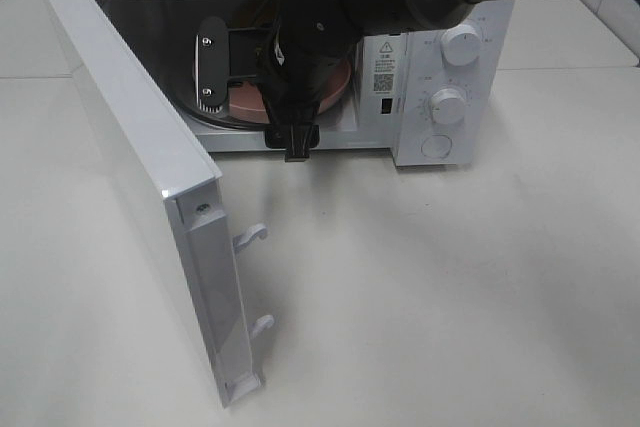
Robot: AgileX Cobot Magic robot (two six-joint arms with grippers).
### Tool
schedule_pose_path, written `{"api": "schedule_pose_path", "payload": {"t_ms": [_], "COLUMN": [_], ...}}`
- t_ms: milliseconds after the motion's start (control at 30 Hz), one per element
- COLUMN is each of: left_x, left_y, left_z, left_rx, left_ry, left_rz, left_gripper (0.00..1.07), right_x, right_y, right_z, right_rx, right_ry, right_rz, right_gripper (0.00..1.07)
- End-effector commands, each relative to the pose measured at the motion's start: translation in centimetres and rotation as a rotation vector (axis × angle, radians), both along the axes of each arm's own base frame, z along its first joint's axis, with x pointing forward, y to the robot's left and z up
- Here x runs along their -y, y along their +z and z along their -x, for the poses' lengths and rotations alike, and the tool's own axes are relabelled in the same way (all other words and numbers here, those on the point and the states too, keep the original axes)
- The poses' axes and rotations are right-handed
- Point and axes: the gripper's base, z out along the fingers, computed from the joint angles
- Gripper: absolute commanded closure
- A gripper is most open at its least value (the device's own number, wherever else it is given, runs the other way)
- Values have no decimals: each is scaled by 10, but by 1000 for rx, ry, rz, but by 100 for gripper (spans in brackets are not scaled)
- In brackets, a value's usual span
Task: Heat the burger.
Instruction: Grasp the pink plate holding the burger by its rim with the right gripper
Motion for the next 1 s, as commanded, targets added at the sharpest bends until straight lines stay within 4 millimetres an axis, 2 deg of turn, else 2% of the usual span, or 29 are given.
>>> {"api": "schedule_pose_path", "payload": {"t_ms": [33, 333, 833, 1000], "left_x": [0, -1, -2, -2], "left_y": [-1, -1, -1, -1], "left_z": [3, 3, 3, 3], "left_rx": [16, 16, 16, 17], "left_ry": [3, 8, 17, 19], "left_rz": [3, -4, -15, -19], "left_gripper": [6, 6, 6, 6], "right_x": [-3, 4, 3, 3], "right_y": [-5, -15, -35, -36], "right_z": [-4, -12, -15, -15], "right_rx": [0, -8, -31, -30], "right_ry": [-11, -27, -22, -20], "right_rz": [-6, -2, 13, 19], "right_gripper": [23, 25, 28, 29]}}
